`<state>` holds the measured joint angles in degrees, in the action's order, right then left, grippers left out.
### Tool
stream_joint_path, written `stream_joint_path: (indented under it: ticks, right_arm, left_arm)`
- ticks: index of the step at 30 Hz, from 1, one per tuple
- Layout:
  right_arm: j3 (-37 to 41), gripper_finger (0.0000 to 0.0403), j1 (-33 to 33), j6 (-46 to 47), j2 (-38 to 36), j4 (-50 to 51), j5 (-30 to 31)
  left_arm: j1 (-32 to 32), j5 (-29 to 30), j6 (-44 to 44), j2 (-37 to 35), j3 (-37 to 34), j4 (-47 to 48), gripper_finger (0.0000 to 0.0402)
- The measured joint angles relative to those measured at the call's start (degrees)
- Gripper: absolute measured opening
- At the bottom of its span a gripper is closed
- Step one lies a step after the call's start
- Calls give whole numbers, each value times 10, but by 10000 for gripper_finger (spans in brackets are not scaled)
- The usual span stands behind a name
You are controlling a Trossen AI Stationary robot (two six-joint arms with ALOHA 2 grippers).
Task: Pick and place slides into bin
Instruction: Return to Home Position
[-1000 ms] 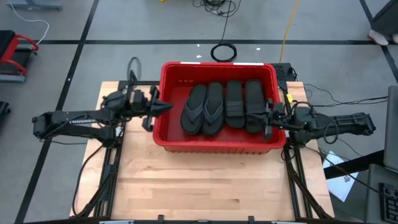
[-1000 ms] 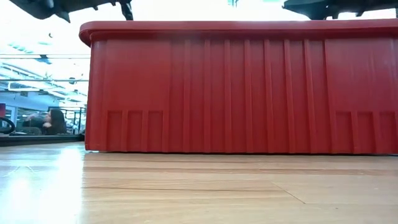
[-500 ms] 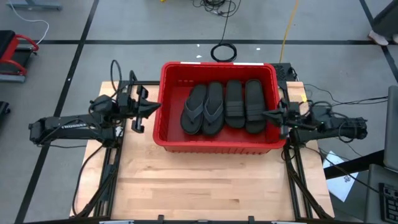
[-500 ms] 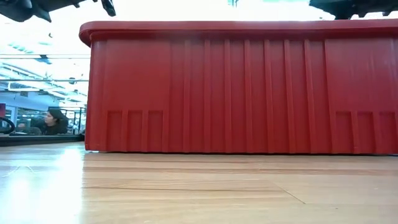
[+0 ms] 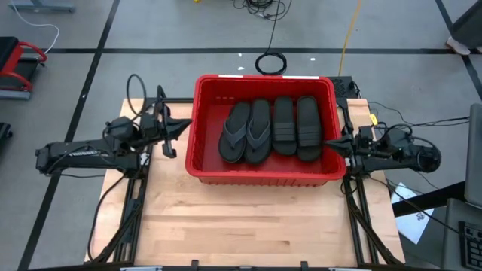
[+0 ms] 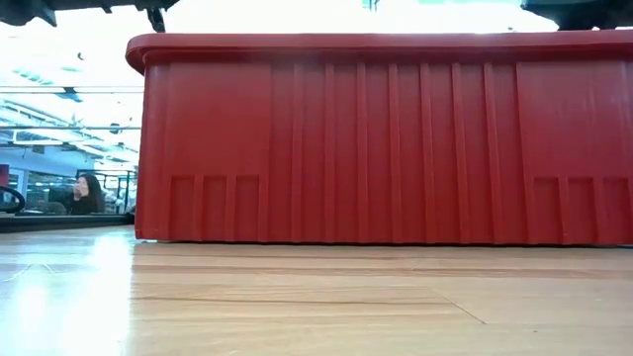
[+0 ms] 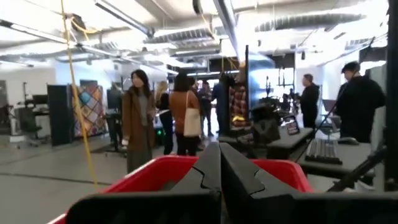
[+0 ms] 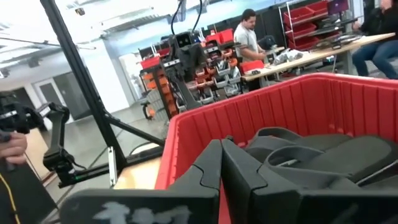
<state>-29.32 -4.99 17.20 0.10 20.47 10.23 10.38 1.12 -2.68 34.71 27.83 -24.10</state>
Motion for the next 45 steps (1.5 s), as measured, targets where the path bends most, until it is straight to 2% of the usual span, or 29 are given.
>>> stream_joint_path:
  ticks: [4,8,16,19,27,45]
  right_arm:
    - [-1,0,0,1,4,0,-1]
    - [-1,0,0,-4,3,-3,2]
    - [-1,0,0,-18,3,-4,5]
    - [-1,0,0,-15,3,-4,9]
    - [-1,0,0,-33,3,0,20]
    - [-1,0,0,-31,4,11,17]
  left_arm:
    - [-1,-24,10,-15,-1,32,0]
    - [-11,-24,24,-15,-23,30,0]
    - [-41,5,42,-22,-131,-126,0]
    - [-40,5,47,-32,-148,-166,0]
    - [-40,-15,67,-45,-161,-160,0]
    - [-40,-16,76,-44,-161,-102,17]
